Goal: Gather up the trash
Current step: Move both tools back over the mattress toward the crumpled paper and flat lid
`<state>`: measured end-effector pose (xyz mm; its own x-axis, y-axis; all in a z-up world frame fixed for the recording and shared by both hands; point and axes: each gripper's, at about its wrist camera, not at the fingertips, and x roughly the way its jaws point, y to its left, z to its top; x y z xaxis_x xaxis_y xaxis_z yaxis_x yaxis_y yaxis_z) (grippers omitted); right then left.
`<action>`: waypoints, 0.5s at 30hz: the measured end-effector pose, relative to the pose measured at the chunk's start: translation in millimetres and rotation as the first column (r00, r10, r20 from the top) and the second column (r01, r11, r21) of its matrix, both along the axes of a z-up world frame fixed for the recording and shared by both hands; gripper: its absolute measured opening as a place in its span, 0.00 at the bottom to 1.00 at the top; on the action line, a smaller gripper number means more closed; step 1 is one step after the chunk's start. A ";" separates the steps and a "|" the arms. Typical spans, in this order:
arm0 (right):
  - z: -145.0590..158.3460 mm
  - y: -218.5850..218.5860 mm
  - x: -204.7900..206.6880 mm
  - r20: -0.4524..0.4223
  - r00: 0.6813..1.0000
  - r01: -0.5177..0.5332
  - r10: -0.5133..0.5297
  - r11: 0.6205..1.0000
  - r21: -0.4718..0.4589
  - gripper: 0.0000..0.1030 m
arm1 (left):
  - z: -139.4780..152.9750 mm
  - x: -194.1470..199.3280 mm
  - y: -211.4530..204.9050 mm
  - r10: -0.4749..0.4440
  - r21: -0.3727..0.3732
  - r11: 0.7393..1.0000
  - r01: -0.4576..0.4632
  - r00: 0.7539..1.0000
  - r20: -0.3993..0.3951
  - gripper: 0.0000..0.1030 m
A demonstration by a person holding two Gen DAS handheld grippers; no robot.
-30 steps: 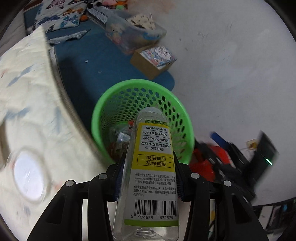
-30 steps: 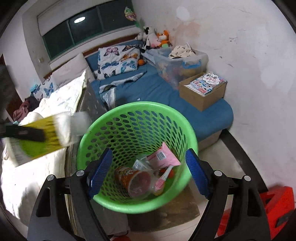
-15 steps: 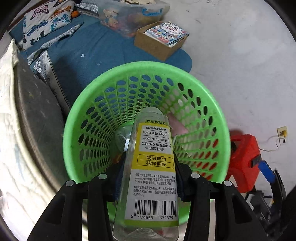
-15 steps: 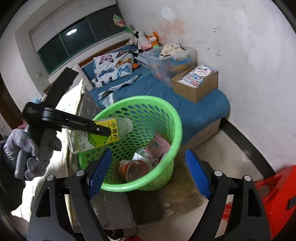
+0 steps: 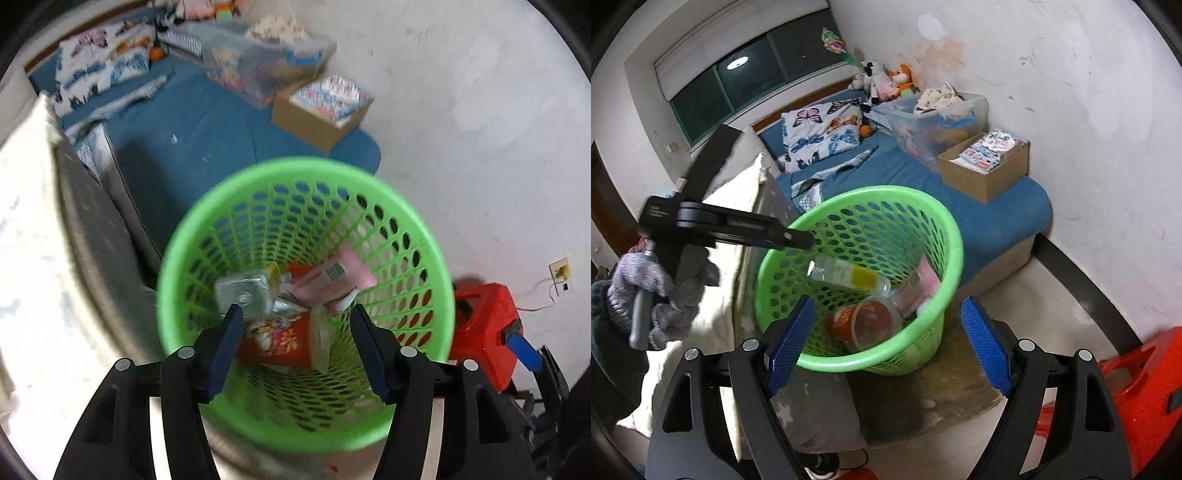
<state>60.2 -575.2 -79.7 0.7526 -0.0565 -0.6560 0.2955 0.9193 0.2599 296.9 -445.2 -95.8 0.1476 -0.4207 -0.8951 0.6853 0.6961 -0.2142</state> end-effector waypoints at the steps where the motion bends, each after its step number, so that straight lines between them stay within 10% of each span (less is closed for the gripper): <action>1: 1.6 3.4 -0.3 0.004 1.000 -0.008 0.008 1.000 0.002 0.79 | 9.3 -3.9 10.2 0.007 -0.011 1.000 -0.006 1.000 0.021 0.57; 15: 27.9 84.5 32.5 0.047 0.982 -0.185 0.185 0.983 -0.006 0.80 | 74.1 -57.1 165.7 0.178 -0.148 0.977 -0.153 0.970 0.167 0.70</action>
